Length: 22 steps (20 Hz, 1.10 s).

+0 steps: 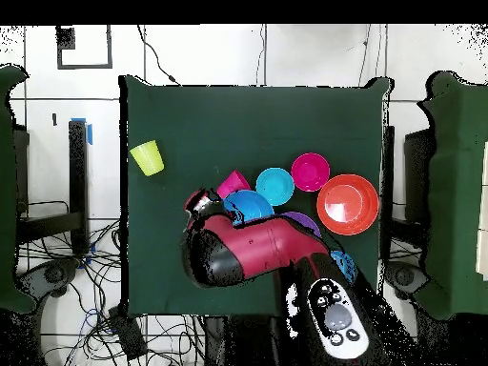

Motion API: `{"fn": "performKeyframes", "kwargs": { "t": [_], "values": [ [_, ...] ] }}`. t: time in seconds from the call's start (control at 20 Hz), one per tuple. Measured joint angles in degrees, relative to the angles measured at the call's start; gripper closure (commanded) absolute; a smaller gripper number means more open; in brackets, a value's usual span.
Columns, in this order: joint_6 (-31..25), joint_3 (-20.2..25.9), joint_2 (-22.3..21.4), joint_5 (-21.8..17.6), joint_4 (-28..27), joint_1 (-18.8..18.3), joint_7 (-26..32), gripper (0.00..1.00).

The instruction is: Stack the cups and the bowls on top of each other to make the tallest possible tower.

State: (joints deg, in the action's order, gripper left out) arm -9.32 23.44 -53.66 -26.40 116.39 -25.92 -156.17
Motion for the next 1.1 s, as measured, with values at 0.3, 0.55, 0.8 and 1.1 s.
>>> {"fn": "performKeyframes", "kwargs": {
  "t": [0.3, 0.55, 0.8, 1.1],
  "values": [
    [-1.13, -4.14, 0.44, 2.72, -2.58, 7.55, 0.0, 0.0],
    [-2.27, -7.14, 0.77, 5.0, -4.79, 12.99, 0.0, 0.0],
    [-2.66, -10.97, 2.57, 7.85, -8.31, 17.66, 0.0, 0.0],
    [-2.66, -15.06, 6.98, 10.13, -12.6, 21.5, 0.0, 0.0]
  ]
}}
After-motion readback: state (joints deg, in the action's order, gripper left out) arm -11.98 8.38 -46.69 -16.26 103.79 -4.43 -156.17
